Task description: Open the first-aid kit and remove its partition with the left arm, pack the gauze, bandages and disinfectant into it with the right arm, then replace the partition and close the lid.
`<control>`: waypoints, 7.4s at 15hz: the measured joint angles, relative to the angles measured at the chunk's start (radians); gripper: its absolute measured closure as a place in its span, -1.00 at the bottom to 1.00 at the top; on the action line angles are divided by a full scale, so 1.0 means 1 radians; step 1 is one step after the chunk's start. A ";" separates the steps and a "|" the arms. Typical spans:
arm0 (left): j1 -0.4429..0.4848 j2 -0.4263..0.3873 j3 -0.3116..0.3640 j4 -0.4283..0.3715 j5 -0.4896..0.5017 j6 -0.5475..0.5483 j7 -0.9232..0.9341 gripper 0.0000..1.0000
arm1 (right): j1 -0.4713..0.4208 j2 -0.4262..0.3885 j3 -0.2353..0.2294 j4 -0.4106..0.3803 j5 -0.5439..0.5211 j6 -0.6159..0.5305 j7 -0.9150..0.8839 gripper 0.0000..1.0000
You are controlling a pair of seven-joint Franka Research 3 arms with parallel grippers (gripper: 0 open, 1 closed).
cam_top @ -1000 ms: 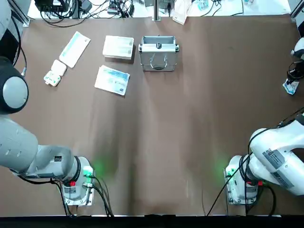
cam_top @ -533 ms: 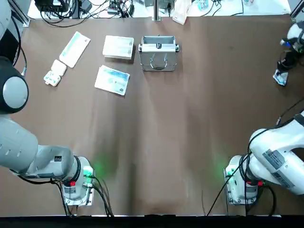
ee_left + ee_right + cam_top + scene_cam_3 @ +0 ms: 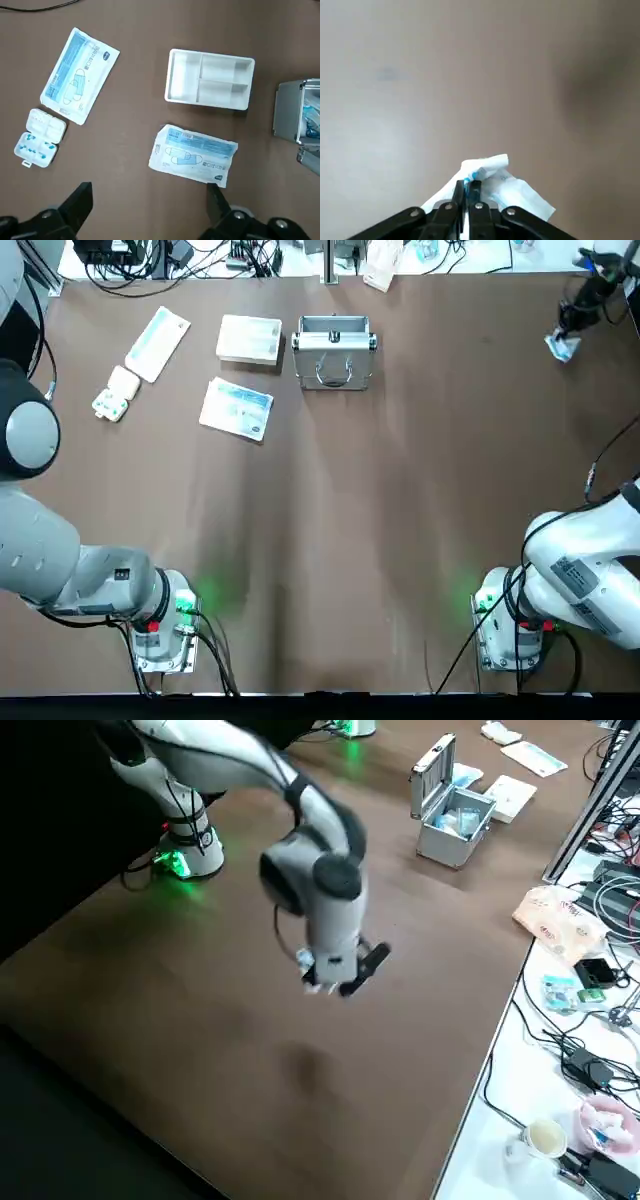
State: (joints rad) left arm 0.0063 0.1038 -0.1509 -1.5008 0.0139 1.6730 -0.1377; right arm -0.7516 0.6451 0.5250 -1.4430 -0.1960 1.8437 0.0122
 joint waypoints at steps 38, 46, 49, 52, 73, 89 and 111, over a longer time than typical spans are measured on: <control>-0.006 0.000 -0.002 -0.004 0.000 -0.003 0.000 -1.00 | 1.025 0.161 -0.108 0.083 -0.001 0.620 1.472 0.89; -0.005 0.007 -0.002 -0.006 0.000 0.001 0.000 -1.00 | 1.085 0.196 -0.154 0.085 -0.001 0.646 1.474 0.44; -0.011 0.023 -0.003 -0.006 0.000 0.008 0.000 -1.00 | 1.085 0.196 -0.155 0.088 -0.001 0.645 1.474 -0.14; -0.022 0.037 -0.009 -0.006 0.000 0.013 0.000 -1.00 | 1.083 0.196 -0.157 0.099 -0.001 0.643 1.474 -0.37; -0.071 0.380 -0.065 0.063 0.013 0.239 -0.003 -1.00 | 0.747 -0.026 0.025 0.131 0.001 0.143 1.193 -0.33; -0.104 0.722 -0.057 0.072 0.067 0.686 -0.047 -0.97 | 0.462 -0.190 0.117 0.133 0.034 -0.120 0.733 -0.33; -0.130 0.751 -0.023 0.076 0.120 0.686 -0.050 0.35 | 0.858 -0.339 -0.706 0.213 0.298 -0.364 -0.072 -0.66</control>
State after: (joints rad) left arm -0.1239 0.8551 -0.1740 -1.4253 0.1336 2.3587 -0.1878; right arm 0.1065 0.3063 -0.1811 -1.2304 0.1022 1.4796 -0.0596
